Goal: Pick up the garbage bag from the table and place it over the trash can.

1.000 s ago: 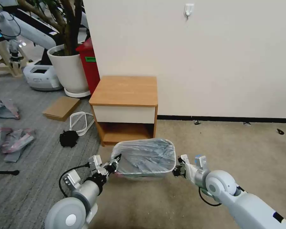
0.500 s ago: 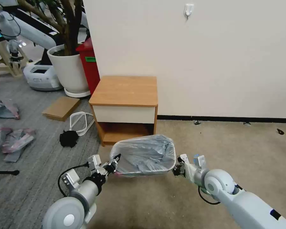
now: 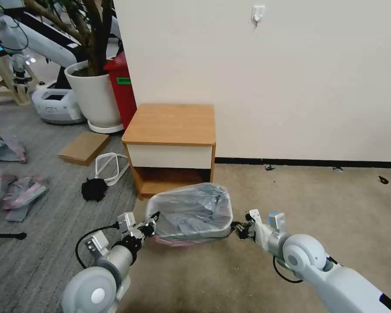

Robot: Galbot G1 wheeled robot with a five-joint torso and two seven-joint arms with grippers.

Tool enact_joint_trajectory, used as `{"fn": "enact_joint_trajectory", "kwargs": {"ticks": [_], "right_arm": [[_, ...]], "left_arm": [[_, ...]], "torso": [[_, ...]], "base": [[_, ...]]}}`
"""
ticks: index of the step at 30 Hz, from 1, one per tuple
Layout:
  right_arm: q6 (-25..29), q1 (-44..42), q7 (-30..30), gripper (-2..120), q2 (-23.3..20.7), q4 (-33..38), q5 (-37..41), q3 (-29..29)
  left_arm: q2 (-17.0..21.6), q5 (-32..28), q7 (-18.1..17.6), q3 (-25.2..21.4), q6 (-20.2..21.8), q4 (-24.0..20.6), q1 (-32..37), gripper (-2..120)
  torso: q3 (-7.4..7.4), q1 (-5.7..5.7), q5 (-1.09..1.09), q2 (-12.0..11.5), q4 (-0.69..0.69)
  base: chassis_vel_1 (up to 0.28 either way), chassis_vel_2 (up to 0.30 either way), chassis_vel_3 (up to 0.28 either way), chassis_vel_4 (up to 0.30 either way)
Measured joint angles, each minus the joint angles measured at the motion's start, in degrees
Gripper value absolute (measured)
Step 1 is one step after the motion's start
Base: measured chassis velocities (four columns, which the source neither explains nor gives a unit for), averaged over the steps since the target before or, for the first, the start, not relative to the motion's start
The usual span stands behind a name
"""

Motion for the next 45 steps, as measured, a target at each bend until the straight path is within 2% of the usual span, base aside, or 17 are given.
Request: {"fn": "enact_joint_trajectory", "kwargs": {"ticks": [4,5,8,10,13,16,18,20,21,22,27,30,36,41,44,45], "right_arm": [[0.09,-1.56,0.01,46,-0.87,1.16,0.06,2.02],[0.09,-1.56,0.01,46,-0.87,1.16,0.06,2.02],[0.22,-2.59,-0.03,62,-1.18,1.85,0.05,3.58],[0.23,-2.89,-0.04,66,-1.24,2.06,0.05,3.95],[0.24,-4.11,0.0,80,-1.67,3.22,0.02,5.8],[0.24,-4.65,0.04,86,-1.9,3.8,-0.02,6.9],[0.25,-5.57,0.29,97,-2.64,4.91,-0.62,9.15],[0.27,-5.73,0.38,100,-2.89,5.18,-0.76,9.78],[1.03,-5.99,1.35,108,-3.76,6.33,-1.33,12.19],[1.55,-6.06,1.67,110,-3.97,7.07,-1.6,13.08],[4.01,-6.66,2.25,113,-4.7,10.33,-4.36,14.91],[7.91,-7.58,2.44,114,-6.62,17.07,-10.98,15.4],[9.39,-7.29,1.75,111,-9.17,23.33,-15.86,14.24],[9.51,-6.3,-1.07,103,-12.42,27.19,-19.15,12.98],[10.24,-5.36,-4.46,91,-14.03,28.39,-21.66,11.98],[10.24,-5.36,-4.46,91,-14.03,28.39,-21.66,11.98]], "left_arm": [[-0.1,0.14,0.01,-0.12,-0.19,0.92,-0.69,7],[-0.1,0.14,0.01,-0.12,-0.19,0.92,-0.69,7],[-0.04,0.11,0.01,-0.29,-0.32,1.27,-1.11,7],[-0.01,0.1,0.01,-0.34,-0.34,1.32,-1.17,7],[0.08,0.09,0.02,-0.65,-0.39,1.55,-1.39,7],[0.12,0.09,0.01,-0.82,-0.43,1.61,-1.45,7],[0.22,0.08,0.02,-1.06,-0.5,1.7,-1.69,7],[0.26,0.07,0.01,-1.1,-0.55,1.71,-1.77,7],[0.35,0.07,0.01,-1.2,-0.59,1.73,-2.05,7],[0.36,0.07,0.01,-1.25,-0.6,1.74,-2.15,7],[0.5,0.17,0.01,-1.37,-0.63,1.74,-2.19,7],[1.03,0.63,0.01,-1.29,-0.63,1.4,-2.16,7],[1.44,1.78,0.01,-0.8,-0.63,1.07,-2.27,7],[2.08,4.38,0.09,-0.29,-0.63,0.61,-1.82,7],[2.38,7.23,0.17,0.33,-0.6,0.25,-1.54,6],[2.38,7.23,0.17,0.33,-0.6,0.25,-1.54,6]], "torso": [[0.0,0.0,0.0,0.0,0.0],[0.0,0.0,0.0,0.0,0.0],[0.0,0.0,0.0,0.0,0.0],[0.0,0.0,0.0,0.0,0.0],[0.0,0.0,0.0,0.0,0.0],[0.0,0.0,0.0,0.0,0.0],[0.0,0.0,0.0,0.0,0.0],[0.0,0.0,0.01,0.0,0.0],[0.0,0.0,0.0,0.0,0.0],[0.0,0.0,0.01,0.0,0.0],[0.0,0.0,0.0,0.0,0.0],[0.0,0.0,-0.01,0.0,0.0],[0.0,0.0,-0.01,0.0,0.01],[0.0,0.0,-0.01,0.0,0.0],[0.0,0.0,-0.01,0.0,0.01],[0.0,0.0,-0.01,0.0,0.01]], "base": [[0.0,0.0,0.0,0.0],[0.0,0.0,0.0,0.0],[0.0,0.0,0.0,0.0],[0.0,0.0,0.0,0.0],[0.0,0.0,0.0,0.0],[0.0,0.0,0.0,0.0],[0.0,0.0,0.0,0.0],[0.0,0.0,0.0,0.0],[0.0,0.0,0.0,0.0],[0.0,0.0,0.0,0.0],[0.0,0.0,0.0,0.0],[0.0,0.0,0.0,0.0],[0.0,0.0,0.0,0.0],[0.0,0.0,0.0,0.0],[0.0,0.0,0.0,0.0],[0.0,0.0,0.0,0.0]]}}
